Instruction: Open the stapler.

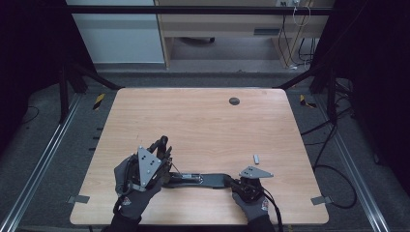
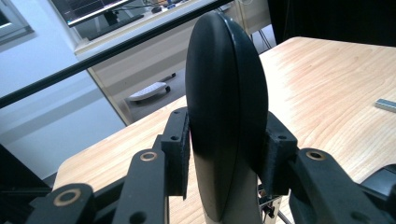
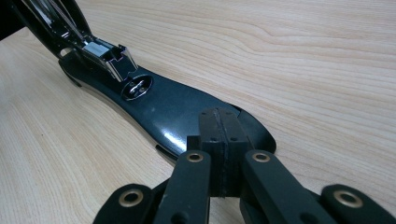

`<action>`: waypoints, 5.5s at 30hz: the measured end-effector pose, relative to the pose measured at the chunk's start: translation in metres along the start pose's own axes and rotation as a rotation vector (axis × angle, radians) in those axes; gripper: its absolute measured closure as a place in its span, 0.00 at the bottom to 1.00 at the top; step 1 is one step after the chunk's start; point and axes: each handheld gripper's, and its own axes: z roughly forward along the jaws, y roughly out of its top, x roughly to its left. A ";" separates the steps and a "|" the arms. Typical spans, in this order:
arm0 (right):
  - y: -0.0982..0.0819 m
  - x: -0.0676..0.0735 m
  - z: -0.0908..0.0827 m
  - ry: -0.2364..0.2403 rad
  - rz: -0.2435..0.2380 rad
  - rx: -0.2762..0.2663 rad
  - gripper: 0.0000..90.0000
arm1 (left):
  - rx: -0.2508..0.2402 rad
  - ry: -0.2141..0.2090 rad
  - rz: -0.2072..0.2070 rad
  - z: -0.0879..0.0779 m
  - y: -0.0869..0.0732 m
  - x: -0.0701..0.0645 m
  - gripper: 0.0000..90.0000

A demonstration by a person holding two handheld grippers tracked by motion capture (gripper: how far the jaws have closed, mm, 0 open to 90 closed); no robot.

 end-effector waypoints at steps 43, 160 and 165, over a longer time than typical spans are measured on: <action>0.000 0.001 0.000 0.003 -0.001 0.000 1.00 | -0.015 0.047 -0.217 -0.020 -0.038 0.054 0.64; 0.004 -0.005 -0.009 -0.015 -0.006 -0.054 0.82 | -0.062 0.113 -0.259 -0.035 -0.018 0.093 0.48; 0.004 -0.006 -0.012 -0.018 -0.009 -0.071 0.81 | -0.067 0.080 -0.256 -0.033 -0.015 0.085 0.54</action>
